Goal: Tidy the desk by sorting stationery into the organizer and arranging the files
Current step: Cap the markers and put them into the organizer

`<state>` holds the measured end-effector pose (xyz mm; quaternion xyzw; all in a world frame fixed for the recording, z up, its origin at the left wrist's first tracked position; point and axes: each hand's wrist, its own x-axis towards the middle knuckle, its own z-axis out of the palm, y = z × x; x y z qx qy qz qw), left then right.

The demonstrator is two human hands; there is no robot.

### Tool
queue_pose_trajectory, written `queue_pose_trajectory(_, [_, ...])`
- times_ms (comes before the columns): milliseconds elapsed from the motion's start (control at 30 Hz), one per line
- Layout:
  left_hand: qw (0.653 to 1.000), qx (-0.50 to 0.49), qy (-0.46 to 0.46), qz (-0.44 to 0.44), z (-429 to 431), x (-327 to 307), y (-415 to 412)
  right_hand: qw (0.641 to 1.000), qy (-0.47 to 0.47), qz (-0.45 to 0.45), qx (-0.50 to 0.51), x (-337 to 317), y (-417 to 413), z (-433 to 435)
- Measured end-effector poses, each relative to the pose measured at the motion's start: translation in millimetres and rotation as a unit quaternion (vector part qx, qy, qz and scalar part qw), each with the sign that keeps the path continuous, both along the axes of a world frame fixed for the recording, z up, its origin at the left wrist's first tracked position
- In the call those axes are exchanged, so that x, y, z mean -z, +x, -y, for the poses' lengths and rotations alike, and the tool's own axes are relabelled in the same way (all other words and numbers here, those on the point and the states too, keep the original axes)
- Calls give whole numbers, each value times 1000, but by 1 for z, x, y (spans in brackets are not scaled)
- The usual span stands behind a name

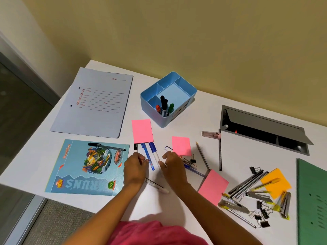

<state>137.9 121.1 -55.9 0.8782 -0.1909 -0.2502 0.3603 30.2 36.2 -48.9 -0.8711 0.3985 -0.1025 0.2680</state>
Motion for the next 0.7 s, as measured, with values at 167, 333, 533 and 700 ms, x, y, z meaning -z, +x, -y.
queue_pose_trajectory(167, [1000,-9,-23,1,-5,-3,1,998,-3,-62,-16,2,-3,0])
queue_pose_trajectory(333, [999,-21,-38,15,-5,-4,1,992,-40,-96,-66,3,-3,15])
queue_pose_trajectory(533, [998,-40,-16,44,-7,-8,5,990,-34,-101,-94,14,-3,16])
queue_pose_trajectory(700, [998,-56,-29,19,-11,-8,20,993,-112,-20,-42,9,-3,23])
